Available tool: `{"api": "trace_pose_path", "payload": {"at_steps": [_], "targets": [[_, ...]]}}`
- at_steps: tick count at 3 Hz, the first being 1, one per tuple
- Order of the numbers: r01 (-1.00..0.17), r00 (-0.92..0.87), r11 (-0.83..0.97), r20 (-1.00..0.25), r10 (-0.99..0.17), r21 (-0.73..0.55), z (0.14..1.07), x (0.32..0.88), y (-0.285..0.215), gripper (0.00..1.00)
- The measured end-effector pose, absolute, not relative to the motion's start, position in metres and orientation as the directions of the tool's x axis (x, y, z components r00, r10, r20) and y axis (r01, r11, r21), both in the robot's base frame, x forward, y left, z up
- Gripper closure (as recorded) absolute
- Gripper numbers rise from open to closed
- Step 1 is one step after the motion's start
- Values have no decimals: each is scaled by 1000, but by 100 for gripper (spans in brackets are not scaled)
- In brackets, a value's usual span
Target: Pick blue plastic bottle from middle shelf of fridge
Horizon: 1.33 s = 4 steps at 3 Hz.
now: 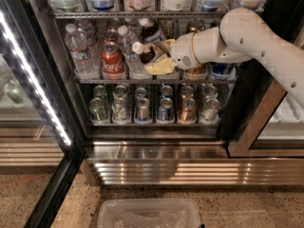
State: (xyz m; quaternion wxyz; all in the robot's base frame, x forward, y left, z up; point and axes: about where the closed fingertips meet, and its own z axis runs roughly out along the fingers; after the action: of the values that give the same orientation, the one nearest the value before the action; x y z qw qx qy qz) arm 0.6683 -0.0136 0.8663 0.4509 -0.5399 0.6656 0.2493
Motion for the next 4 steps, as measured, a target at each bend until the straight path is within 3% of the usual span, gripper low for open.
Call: {"api": "trace_pose_path", "payload": {"at_steps": [1,4], "targets": [[-944,-10,292,-869,-494,-155,866,668,-13,100],[-929,89,274,-868,-489,-250,917,660,-24,100]]}}
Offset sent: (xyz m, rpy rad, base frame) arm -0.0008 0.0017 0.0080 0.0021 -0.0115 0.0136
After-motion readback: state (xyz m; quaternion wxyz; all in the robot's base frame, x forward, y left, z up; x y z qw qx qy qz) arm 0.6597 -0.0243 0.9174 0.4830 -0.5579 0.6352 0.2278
